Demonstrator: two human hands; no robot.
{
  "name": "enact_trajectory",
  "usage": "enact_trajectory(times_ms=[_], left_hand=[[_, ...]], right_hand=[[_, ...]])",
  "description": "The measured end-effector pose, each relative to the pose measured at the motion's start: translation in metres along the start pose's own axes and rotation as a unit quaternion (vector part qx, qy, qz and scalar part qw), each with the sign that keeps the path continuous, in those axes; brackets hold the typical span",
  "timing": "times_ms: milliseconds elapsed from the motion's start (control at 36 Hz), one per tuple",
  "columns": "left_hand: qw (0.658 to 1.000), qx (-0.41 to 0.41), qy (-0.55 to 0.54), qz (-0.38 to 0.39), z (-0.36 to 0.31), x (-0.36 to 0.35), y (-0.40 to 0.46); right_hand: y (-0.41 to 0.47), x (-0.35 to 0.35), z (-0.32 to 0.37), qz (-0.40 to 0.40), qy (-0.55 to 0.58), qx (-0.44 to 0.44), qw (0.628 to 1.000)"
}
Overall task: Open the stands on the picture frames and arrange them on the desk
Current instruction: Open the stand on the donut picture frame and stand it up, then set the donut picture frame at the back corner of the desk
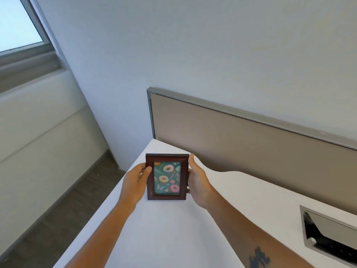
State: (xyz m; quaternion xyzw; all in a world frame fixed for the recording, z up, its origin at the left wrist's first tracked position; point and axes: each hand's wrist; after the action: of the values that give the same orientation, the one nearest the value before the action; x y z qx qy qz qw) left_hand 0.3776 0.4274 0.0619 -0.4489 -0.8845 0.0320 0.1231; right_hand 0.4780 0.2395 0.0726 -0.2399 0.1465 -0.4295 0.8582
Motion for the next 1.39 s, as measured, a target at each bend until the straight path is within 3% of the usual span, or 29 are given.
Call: enact_trajectory(times_ms=[306,639,806,972,1028,1056,1139,1194,1278,1389], left_hand=[[0.997,-0.005,-0.047,-0.055,0.009,0.008,0.073],[0.996,-0.005,-0.059,-0.069,0.013,0.017,0.097],[0.997,0.012,-0.053,-0.055,0.015,0.017,0.091],[0.998,0.024,-0.024,-0.044,0.021,0.012,0.074],[0.999,0.014,0.022,-0.048,0.025,0.009,0.063],[0.998,0.007,0.052,-0.045,0.027,0.008,0.056],[0.983,-0.026,0.176,-0.037,0.037,0.002,0.033],[0.965,-0.055,0.256,-0.035,0.046,-0.002,0.013],[0.933,-0.099,0.344,-0.019,0.058,-0.006,-0.021],[0.914,-0.141,0.381,0.007,0.061,-0.013,-0.066]], right_hand=[[0.089,-0.008,0.031,0.025,-0.014,0.014,0.999],[0.121,-0.013,0.037,0.057,-0.036,0.013,0.998],[0.120,-0.010,0.030,0.050,-0.057,0.017,0.997],[0.095,-0.005,0.026,-0.006,-0.121,0.020,0.992],[0.086,-0.001,0.016,-0.029,-0.229,0.049,0.972],[0.082,0.002,0.008,-0.066,-0.315,0.063,0.945],[0.065,0.017,-0.025,-0.174,-0.540,0.132,0.813],[0.046,0.026,-0.045,-0.179,-0.603,0.167,0.759],[0.016,0.037,-0.067,-0.182,-0.661,0.181,0.705],[-0.034,0.046,-0.088,-0.203,-0.676,0.188,0.682]])
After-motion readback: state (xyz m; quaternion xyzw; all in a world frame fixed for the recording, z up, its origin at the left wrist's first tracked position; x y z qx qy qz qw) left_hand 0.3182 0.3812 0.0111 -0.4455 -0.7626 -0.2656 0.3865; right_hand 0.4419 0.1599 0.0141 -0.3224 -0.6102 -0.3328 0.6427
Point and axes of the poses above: each hand's wrist, its own y-axis towards the middle knuckle, its own x-axis out of the back of the hand, z = x × y, and after that the axes turned 12 degrees about -y, right-handed
